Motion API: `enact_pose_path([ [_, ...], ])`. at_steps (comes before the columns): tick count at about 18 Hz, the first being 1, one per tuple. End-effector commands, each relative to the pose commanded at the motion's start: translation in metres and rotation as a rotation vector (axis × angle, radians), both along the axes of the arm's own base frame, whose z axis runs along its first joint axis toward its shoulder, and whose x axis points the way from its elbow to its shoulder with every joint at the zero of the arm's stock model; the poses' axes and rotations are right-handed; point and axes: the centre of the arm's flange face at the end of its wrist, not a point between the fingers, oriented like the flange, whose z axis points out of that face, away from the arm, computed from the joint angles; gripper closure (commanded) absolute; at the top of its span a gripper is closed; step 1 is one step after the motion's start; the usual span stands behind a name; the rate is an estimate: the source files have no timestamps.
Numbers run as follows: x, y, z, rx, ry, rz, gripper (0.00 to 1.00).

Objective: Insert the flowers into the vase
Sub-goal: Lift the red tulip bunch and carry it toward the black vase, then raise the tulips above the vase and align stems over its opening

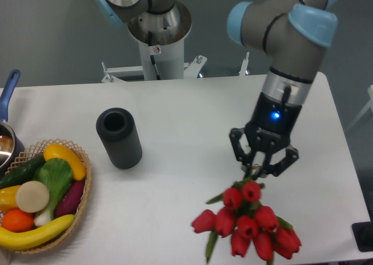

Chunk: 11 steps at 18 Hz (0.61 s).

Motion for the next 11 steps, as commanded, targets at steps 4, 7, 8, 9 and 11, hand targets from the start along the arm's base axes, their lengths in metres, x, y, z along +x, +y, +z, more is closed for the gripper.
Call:
enact_pose_path([
  [4,0.037,-0.013,0.008,0.133,0.002,-0.069,1.0],
  [7,0.06,-0.026,0.014,0.195,0.019,-0.13,1.0],
  [8,0.067,-0.03,0.013,0.207,0.024,-0.144,1.0],
  [9,0.074,-0.033,0.016,0.234,0.01,-0.163,1.0],
  [11,0.088,-0.038,0.014,0.297,-0.032,-0.212,1.0],
])
